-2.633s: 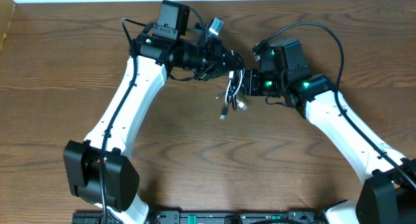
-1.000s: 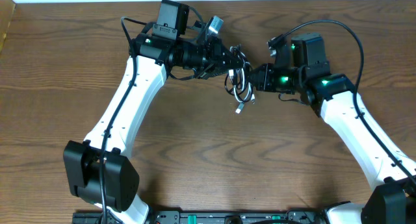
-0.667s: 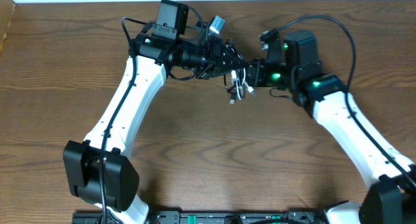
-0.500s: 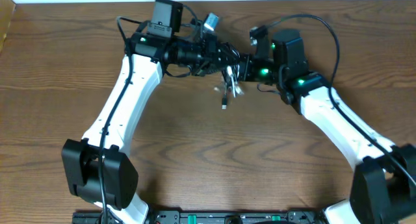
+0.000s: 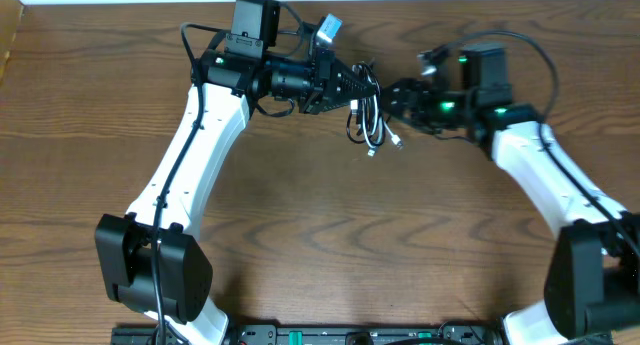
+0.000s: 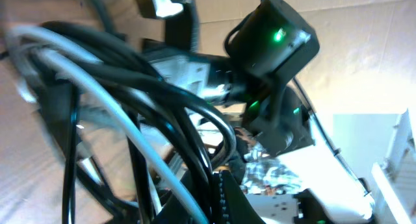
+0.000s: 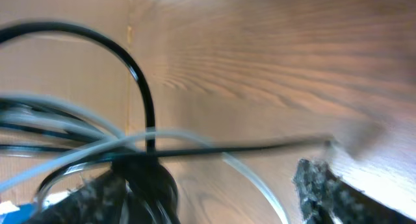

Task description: Untangle cables

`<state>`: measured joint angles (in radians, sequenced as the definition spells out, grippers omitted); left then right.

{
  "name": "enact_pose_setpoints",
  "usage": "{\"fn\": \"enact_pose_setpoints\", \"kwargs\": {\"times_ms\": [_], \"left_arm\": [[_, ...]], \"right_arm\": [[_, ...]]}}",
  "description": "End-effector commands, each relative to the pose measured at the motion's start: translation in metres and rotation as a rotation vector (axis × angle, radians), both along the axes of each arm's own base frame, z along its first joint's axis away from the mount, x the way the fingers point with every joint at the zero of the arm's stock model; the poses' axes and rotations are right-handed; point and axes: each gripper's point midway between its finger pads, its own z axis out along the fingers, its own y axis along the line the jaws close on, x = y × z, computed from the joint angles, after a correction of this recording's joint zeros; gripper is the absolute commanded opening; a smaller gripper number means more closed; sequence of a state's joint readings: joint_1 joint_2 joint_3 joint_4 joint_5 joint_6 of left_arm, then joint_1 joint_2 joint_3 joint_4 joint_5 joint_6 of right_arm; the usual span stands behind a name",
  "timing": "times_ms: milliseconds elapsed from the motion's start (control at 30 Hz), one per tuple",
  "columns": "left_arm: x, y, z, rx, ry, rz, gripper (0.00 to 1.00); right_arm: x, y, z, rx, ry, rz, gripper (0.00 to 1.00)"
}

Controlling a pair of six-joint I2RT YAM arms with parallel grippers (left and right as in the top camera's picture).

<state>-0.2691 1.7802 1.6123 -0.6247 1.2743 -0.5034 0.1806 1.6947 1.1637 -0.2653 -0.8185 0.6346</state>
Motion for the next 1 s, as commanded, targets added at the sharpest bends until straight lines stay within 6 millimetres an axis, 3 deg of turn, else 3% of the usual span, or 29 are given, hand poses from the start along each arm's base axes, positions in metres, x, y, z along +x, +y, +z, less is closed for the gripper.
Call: {"fn": "enact_pose_setpoints", "kwargs": {"times_ms": [0,167,367,500,700,967], "left_arm": [[0.001,0.001,0.004,-0.011,-0.152,-0.037,0.07],[-0.002,0.002,-0.004,-0.011,-0.278,-0.081,0.07],[-0.022,-0.002,-0.037,-0.012,-0.297,-0.166,0.07],[-0.033,-0.009,-0.051,-0.011,-0.304,-0.206,0.07],[-0.055,-0.033,-0.056,-0.013,-0.349,-0.295,0.08],[-0.076,-0.065,-0.093,0.058,-0.294,-0.384,0.08]], "right_arm": [[-0.012,-0.030,0.034,-0.026,-0.113,0.022,0.83],[-0.035,-0.062,0.038,-0.132,-0.115,-0.001,0.84],[-0.055,-0.098,0.021,-0.342,-0.040,-0.087,0.81],[-0.068,-0.110,0.006,-0.417,0.046,-0.109,0.80],[-0.079,-0.124,-0.007,-0.505,0.116,-0.135,0.79],[-0.078,-0.132,-0.011,-0.552,0.120,-0.158,0.78]]}}
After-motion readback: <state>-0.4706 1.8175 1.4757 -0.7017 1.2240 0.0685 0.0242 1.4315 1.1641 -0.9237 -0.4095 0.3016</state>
